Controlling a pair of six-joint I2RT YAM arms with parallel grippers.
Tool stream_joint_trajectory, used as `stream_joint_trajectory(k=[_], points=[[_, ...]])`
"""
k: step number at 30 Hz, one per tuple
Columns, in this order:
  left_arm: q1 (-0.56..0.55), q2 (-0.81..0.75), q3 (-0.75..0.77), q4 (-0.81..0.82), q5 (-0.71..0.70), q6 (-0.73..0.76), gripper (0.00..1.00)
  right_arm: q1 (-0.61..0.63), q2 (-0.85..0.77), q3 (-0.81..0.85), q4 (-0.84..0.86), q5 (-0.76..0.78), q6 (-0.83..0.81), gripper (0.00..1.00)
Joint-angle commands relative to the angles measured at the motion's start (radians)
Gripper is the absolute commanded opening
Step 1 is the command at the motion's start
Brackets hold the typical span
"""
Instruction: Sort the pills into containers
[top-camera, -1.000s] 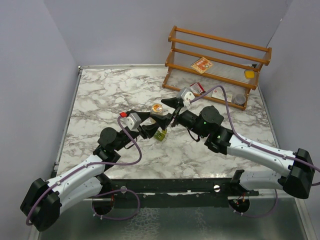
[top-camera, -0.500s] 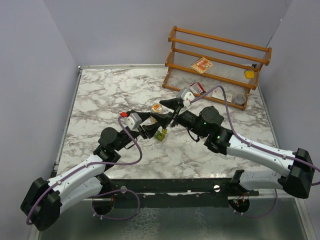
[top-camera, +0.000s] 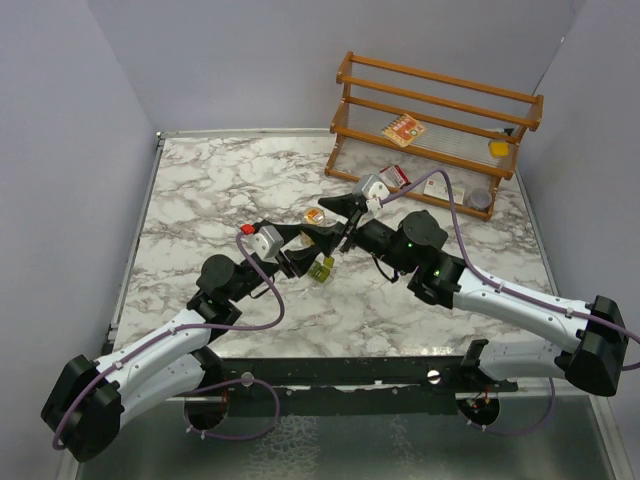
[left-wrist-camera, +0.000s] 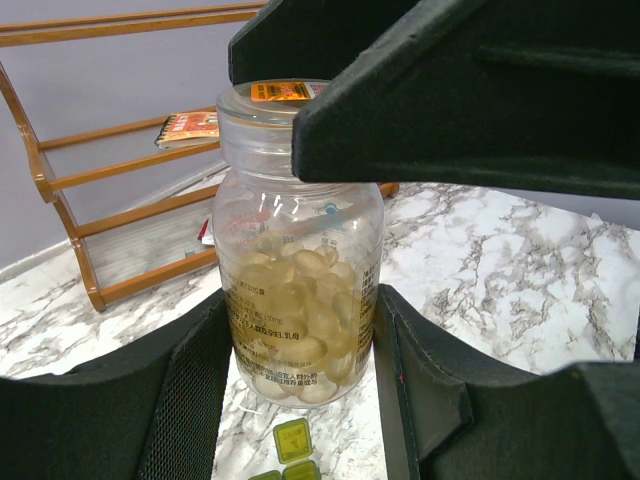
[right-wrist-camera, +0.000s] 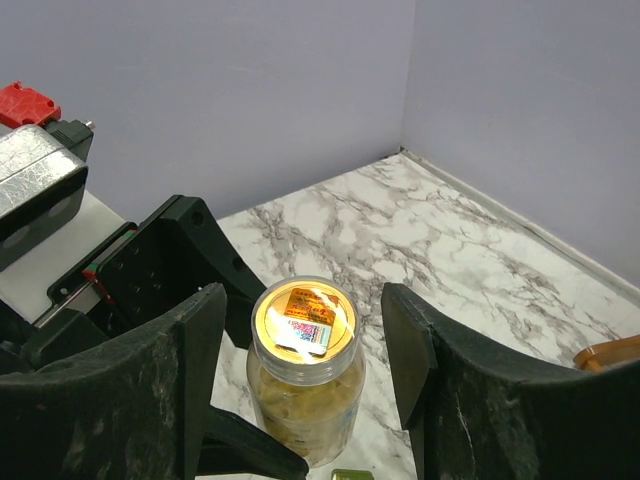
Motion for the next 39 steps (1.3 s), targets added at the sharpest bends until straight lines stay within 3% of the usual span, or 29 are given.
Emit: stream_joint_trajectory(k=[1, 7, 21, 26, 29, 33, 39], points=[[-0.005, -0.006, 0.000, 0.058, -0.018, -0.006, 0.00, 0.010, 0.006, 0.030, -0.005, 0.020, -0.010, 0.66], [-0.005, -0.011, 0.000, 0.061, -0.013, -0.006, 0.00, 0.011, 0.010, 0.032, -0.010, 0.023, -0.010, 0.69], [-0.007, -0.016, 0.003, 0.062, -0.011, -0.008, 0.00, 0.011, 0.020, 0.044, -0.037, 0.022, -0.017, 0.50], [-0.007, -0.019, 0.009, 0.062, -0.005, -0.008, 0.00, 0.011, 0.016, 0.041, -0.048, 0.022, -0.022, 0.47], [-0.007, -0.023, 0.009, 0.062, -0.006, -0.008, 0.00, 0.012, 0.015, 0.043, -0.057, 0.026, -0.023, 0.38], [-0.007, -0.019, 0.008, 0.062, -0.007, -0.006, 0.00, 0.013, 0.011, 0.040, -0.053, 0.028, -0.020, 0.17], [-0.007, -0.005, 0.004, 0.062, -0.006, -0.009, 0.00, 0.013, -0.002, 0.036, -0.045, 0.032, -0.022, 0.01]])
